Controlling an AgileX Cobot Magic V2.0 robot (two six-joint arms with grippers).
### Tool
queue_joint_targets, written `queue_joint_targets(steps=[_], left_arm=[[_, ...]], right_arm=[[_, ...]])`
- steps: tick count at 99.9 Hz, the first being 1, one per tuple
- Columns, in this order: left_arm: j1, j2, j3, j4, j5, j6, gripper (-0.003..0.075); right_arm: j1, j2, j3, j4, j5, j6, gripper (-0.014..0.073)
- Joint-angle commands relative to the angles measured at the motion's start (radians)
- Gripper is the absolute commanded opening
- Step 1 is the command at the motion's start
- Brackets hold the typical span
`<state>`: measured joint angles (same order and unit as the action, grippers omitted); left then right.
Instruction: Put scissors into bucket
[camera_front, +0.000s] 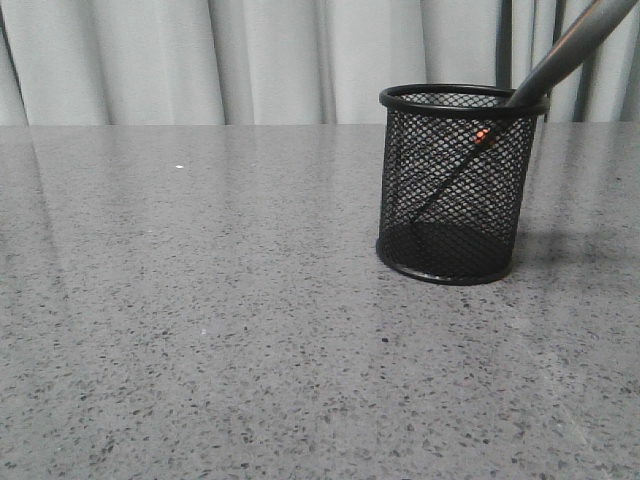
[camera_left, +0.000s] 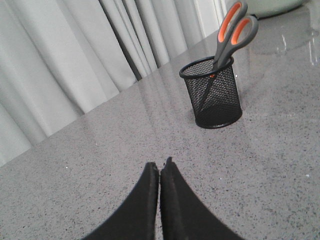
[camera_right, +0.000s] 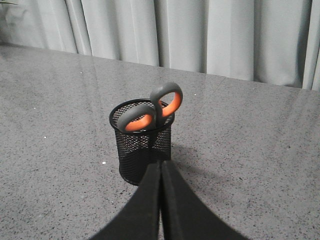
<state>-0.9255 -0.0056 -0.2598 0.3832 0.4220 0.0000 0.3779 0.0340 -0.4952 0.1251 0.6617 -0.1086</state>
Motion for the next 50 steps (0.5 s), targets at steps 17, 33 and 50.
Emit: queue_joint_targets(steps=[17,33,50], left_arm=[[-0.001,0.0,-0.022,-0.109,-0.09,-0.007,-0.002],[-0.001,0.0,-0.022,-0.109,-0.088,-0.007,-0.002],[-0.001,0.0,-0.022,-0.109,-0.088,-0.007,-0.002]], right_arm=[[-0.005,0.025,-0.023,-0.06,-0.108,-0.007,-0.006],[-0.005,0.025,-0.023,-0.06,-0.107,-0.007,-0.006],[-0.005,0.025,-0.023,-0.06,-0.107,-0.007,-0.006]])
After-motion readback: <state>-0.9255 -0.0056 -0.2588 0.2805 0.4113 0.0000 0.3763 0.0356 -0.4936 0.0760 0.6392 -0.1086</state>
